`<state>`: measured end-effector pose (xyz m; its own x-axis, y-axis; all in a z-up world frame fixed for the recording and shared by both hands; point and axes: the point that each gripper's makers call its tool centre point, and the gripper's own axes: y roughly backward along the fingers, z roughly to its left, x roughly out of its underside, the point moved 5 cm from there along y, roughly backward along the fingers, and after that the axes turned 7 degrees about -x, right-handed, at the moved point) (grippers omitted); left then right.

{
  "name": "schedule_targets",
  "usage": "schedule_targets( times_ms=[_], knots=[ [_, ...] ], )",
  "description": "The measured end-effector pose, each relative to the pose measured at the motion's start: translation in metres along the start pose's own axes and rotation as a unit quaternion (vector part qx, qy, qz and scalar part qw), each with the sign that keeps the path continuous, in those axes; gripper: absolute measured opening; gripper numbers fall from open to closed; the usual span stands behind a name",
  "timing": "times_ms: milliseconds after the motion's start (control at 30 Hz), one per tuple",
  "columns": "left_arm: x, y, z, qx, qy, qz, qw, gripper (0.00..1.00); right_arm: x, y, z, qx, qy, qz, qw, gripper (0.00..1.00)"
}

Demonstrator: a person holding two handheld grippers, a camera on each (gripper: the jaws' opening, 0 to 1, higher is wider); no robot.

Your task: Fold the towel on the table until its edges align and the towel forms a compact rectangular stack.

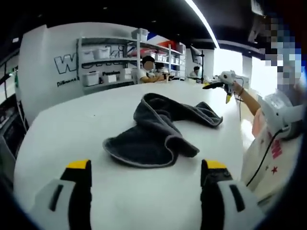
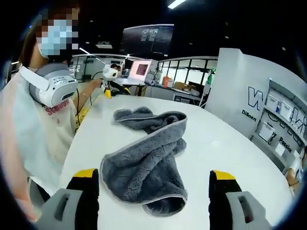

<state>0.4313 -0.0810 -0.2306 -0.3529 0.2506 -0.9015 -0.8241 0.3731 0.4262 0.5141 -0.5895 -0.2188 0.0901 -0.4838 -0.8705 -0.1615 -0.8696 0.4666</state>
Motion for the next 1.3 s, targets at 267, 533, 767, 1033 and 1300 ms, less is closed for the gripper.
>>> schedule_targets(
  times_ms=[267,533,767,1033,1300],
  knots=[
    [-0.006,-0.018,0.013,0.005,0.002,0.015,0.9999,0.99,0.004,0.002,-0.001,0.007,-0.007,-0.003,0.9999,0.96],
    [-0.013,-0.034,0.035,-0.003,0.015,0.023,0.9996,0.99,0.009,-0.001,0.007,0.001,-0.007,0.001,1.0,0.92],
    [-0.019,-0.055,0.057,-0.014,0.052,0.024,0.9982,0.98,0.013,-0.001,0.01,0.001,-0.009,-0.002,1.0,0.91],
    [-0.008,-0.088,0.062,0.009,0.071,0.073,0.9948,0.9,0.018,0.0,0.014,-0.002,-0.012,-0.004,0.9999,0.9],
    [-0.002,-0.111,0.06,0.034,0.086,0.093,0.9913,0.83,0.022,0.006,0.015,0.005,-0.015,-0.003,0.9999,0.89]
  ],
)
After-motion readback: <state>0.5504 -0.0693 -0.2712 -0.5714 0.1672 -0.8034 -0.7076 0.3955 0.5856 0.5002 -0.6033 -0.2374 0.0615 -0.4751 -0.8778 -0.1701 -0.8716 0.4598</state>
